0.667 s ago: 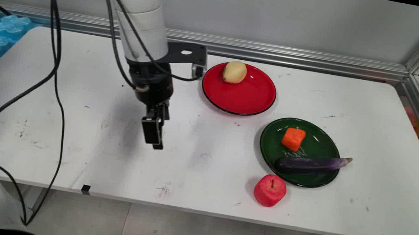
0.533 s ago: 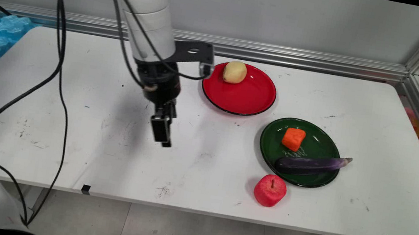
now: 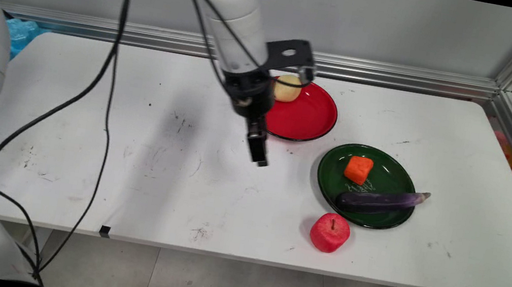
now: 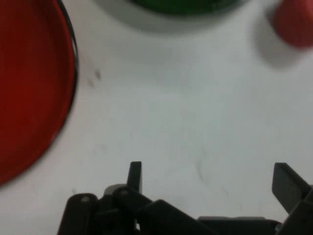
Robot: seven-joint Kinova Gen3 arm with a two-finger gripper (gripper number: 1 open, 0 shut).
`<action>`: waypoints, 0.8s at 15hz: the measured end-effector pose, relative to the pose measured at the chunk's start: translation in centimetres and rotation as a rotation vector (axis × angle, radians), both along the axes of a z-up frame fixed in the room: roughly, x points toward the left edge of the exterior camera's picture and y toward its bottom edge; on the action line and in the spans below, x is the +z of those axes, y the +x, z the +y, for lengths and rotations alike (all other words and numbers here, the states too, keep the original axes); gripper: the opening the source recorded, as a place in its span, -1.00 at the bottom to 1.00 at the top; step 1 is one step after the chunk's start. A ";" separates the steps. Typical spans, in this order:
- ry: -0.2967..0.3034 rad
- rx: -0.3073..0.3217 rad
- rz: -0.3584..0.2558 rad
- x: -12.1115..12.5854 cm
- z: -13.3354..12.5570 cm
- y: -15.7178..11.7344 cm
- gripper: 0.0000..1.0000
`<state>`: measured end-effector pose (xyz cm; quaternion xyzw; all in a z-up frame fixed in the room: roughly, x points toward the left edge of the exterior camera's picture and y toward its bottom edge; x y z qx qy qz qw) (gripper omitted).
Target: Pick up the mandarin from the green plate
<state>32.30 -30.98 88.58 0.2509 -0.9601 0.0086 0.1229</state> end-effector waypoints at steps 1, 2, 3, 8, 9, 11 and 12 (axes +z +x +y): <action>-0.019 0.005 0.013 -0.1 -0.7 -0.9 1.00; -0.036 0.006 0.025 -0.2 -1.4 -1.7 1.00; -0.055 0.005 0.038 -0.3 -2.1 -2.6 1.00; -0.137 -0.015 0.098 -1.3 -5.4 -6.6 1.00; -0.146 -0.024 0.107 -1.6 -5.9 -7.2 1.00; -0.164 -0.054 0.122 -2.4 -6.9 -8.4 1.00; -0.170 -0.071 0.126 -2.9 -7.3 -8.9 1.00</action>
